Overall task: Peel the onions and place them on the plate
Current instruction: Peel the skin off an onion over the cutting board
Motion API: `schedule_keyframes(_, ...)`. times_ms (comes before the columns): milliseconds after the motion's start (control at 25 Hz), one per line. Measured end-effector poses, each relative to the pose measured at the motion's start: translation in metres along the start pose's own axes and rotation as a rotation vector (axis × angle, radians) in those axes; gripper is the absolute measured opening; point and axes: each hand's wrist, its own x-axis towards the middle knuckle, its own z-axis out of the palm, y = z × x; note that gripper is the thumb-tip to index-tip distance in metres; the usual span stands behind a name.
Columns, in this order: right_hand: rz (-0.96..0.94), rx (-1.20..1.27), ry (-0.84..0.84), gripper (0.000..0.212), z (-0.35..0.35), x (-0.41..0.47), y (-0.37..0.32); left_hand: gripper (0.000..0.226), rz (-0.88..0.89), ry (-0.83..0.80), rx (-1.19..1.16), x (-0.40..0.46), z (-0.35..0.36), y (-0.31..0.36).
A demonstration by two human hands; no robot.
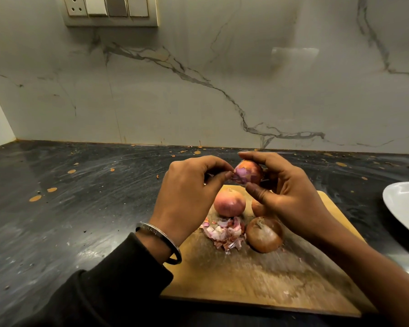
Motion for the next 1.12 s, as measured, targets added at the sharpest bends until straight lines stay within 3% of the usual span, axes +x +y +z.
schedule_keyframes(360, 0.008, -0.06, -0.021, 0.056, 0.0024, -0.0032, -0.0029, 0.018, 0.017, -0.109, 0.145, -0.0011, 0.001, -0.0006)
schedule_keyframes(640, 0.012, -0.05, -0.036, 0.061, 0.0004, -0.003, -0.005, 0.014, -0.081, -0.134, -0.016, 0.0014, -0.0003, -0.0003)
schedule_keyframes(920, -0.005, -0.047, -0.072, 0.06, -0.0007, -0.0028, 0.0, 0.015, -0.107, -0.255, -0.029, 0.0024, -0.0066, 0.0003)
schedule_keyframes(1120, -0.024, -0.033, -0.05, 0.062, -0.0005, -0.0023, -0.0004, 0.013, -0.032, -0.179, 0.002, -0.0013, -0.0047, 0.0042)
